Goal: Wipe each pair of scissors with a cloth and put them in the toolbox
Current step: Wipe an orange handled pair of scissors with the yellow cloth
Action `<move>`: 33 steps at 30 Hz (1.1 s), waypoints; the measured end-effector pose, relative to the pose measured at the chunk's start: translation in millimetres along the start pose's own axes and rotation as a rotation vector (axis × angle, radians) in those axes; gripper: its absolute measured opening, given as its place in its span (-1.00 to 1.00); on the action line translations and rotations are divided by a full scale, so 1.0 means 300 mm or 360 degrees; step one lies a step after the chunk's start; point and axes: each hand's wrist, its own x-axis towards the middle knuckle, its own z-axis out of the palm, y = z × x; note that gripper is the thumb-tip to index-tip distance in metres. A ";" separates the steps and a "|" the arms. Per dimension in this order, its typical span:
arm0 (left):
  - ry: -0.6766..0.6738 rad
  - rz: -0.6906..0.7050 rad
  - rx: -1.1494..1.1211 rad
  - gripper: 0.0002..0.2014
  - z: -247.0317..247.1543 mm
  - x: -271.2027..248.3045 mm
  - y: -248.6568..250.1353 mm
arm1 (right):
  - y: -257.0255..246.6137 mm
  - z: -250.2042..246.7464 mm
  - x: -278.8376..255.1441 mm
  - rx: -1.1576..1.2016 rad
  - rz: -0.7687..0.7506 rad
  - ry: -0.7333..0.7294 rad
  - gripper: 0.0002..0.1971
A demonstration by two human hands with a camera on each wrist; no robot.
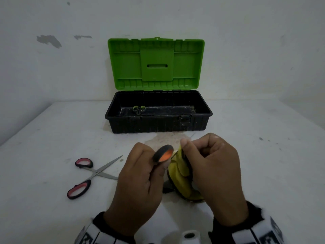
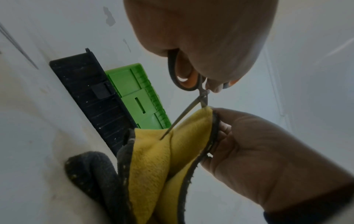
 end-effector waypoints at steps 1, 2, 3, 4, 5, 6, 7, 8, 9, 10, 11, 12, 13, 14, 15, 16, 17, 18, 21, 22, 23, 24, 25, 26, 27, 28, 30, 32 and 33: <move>-0.0003 -0.0024 -0.0012 -0.82 -0.005 0.000 -0.001 | -0.007 -0.001 -0.005 -0.0016 -0.0010 -0.0036 -0.75; -0.0006 -0.0042 -0.0029 -0.83 -0.007 0.001 -0.001 | -0.009 -0.003 -0.004 -0.0028 -0.0019 -0.0050 -0.76; -0.0013 -0.0059 -0.0050 -0.83 -0.008 0.002 0.000 | -0.005 -0.008 0.004 -0.0029 -0.0020 -0.0036 -0.77; -0.0018 -0.0076 -0.0072 -0.83 -0.006 0.005 0.001 | 0.002 -0.012 0.019 -0.0025 -0.0016 -0.0003 -0.77; -0.0022 -0.0096 -0.0091 -0.82 -0.004 0.007 0.001 | 0.012 -0.015 0.036 -0.0023 -0.0015 0.0043 -0.77; -0.0027 -0.0119 -0.0105 -0.82 -0.003 0.009 0.000 | 0.018 -0.018 0.050 -0.0024 -0.0015 0.0085 -0.77; -0.0030 -0.0138 -0.0116 -0.83 -0.002 0.010 -0.003 | 0.022 -0.017 0.057 -0.0030 -0.0016 0.0104 -0.77; -0.0026 -0.0160 -0.0134 -0.85 -0.002 0.009 -0.007 | 0.025 -0.016 0.056 -0.0037 -0.0015 0.0092 -0.77; -0.0019 -0.0189 -0.0170 -0.88 -0.005 0.007 -0.011 | 0.023 -0.014 0.047 -0.0033 -0.0006 0.0059 -0.77; -0.0016 -0.0216 -0.0222 -0.91 -0.011 0.005 -0.014 | 0.017 -0.012 0.037 -0.0007 0.0015 0.0020 -0.77; -0.0020 -0.0228 -0.0263 -0.94 -0.017 0.005 -0.014 | 0.010 -0.012 0.030 0.0029 0.0038 -0.0012 -0.77; -0.0030 -0.0217 -0.0272 -0.94 -0.023 0.006 -0.012 | 0.005 -0.013 0.029 0.0050 0.0050 -0.0024 -0.78; -0.0043 -0.0190 -0.0253 -0.92 -0.026 0.008 -0.008 | 0.005 -0.016 0.035 0.0053 0.0048 -0.0013 -0.78; -0.0052 -0.0162 -0.0224 -0.90 -0.026 0.010 -0.005 | 0.009 -0.017 0.047 0.0054 0.0045 0.0020 -0.77; -0.0057 -0.0148 -0.0199 -0.87 -0.024 0.010 -0.003 | 0.015 -0.018 0.060 0.0064 0.0049 0.0064 -0.77; -0.0057 -0.0147 -0.0186 -0.84 -0.022 0.012 -0.003 | 0.019 -0.019 0.070 0.0080 0.0060 0.0100 -0.77; -0.0054 -0.0155 -0.0183 -0.83 -0.021 0.012 -0.006 | 0.021 -0.017 0.073 0.0087 0.0066 0.0114 -0.77; -0.0051 -0.0166 -0.0182 -0.83 -0.022 0.013 -0.009 | 0.020 -0.013 0.069 0.0077 0.0063 0.0099 -0.77; -0.0044 -0.0162 -0.0162 -0.84 -0.033 0.012 -0.015 | 0.002 -0.001 0.030 0.0026 0.0056 -0.0017 -0.77; -0.0047 -0.0150 -0.0147 -0.84 -0.036 0.012 -0.014 | 0.000 0.002 0.024 0.0025 0.0055 -0.0031 -0.77; -0.0052 -0.0137 -0.0128 -0.83 -0.037 0.012 -0.013 | 0.002 0.003 0.026 0.0025 0.0049 -0.0026 -0.77; -0.0055 -0.0130 -0.0114 -0.81 -0.035 0.010 -0.012 | 0.007 0.004 0.034 0.0028 0.0043 -0.0007 -0.77; -0.0055 -0.0131 -0.0115 -0.79 -0.032 0.006 -0.010 | 0.014 0.002 0.046 0.0039 0.0045 0.0022 -0.77; -0.0052 -0.0134 -0.0121 -0.78 -0.030 0.003 -0.009 | 0.021 0.000 0.060 0.0062 0.0057 0.0053 -0.76; -0.0043 -0.0131 -0.0126 -0.78 -0.029 0.000 -0.008 | 0.029 -0.004 0.077 0.0090 0.0077 0.0083 -0.75; -0.0032 -0.0124 -0.0132 -0.78 -0.027 -0.001 -0.007 | 0.037 -0.009 0.094 0.0108 0.0098 0.0110 -0.73; -0.0017 -0.0109 -0.0136 -0.79 -0.027 -0.004 -0.008 | 0.059 -0.024 0.126 0.0101 0.0136 0.0156 -0.70; -0.0011 -0.0087 -0.0086 -0.78 -0.027 -0.002 -0.012 | 0.076 -0.048 0.147 0.0124 0.0193 0.0214 -0.69; -0.0006 -0.0085 -0.0059 -0.76 -0.027 0.000 -0.016 | 0.076 -0.061 0.150 0.0161 0.0215 0.0232 -0.70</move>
